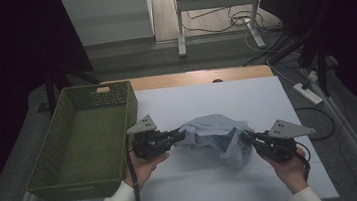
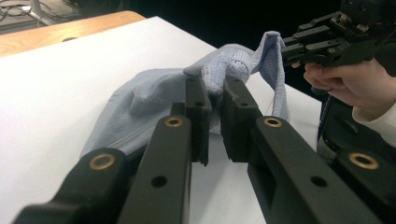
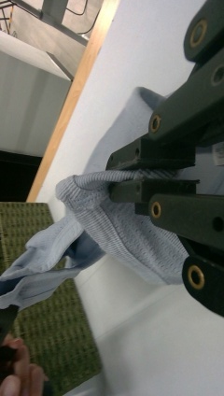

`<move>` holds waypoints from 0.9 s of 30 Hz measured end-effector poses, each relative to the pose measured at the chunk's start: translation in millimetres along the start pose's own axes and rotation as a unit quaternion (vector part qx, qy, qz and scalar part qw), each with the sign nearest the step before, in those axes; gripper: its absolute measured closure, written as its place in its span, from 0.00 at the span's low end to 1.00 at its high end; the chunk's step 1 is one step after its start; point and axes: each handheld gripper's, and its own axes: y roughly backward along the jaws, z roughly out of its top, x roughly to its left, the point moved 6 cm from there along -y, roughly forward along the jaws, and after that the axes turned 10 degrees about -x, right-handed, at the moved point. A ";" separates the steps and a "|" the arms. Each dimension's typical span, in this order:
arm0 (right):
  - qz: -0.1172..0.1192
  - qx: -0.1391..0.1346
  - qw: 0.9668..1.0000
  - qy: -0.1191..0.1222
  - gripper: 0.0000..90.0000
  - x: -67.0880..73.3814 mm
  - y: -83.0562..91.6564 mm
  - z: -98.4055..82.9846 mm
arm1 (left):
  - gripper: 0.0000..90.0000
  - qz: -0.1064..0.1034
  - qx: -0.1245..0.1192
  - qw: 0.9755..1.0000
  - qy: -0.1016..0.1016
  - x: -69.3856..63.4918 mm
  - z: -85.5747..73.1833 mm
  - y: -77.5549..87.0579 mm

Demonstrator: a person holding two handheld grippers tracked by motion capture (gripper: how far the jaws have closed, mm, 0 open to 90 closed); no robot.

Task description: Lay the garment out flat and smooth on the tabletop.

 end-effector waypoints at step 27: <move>0.000 -0.056 0.998 -0.002 0.94 1.0 -3.7 41.1 | 0.91 0.002 -0.044 0.999 0.005 1.3 27.9 24.1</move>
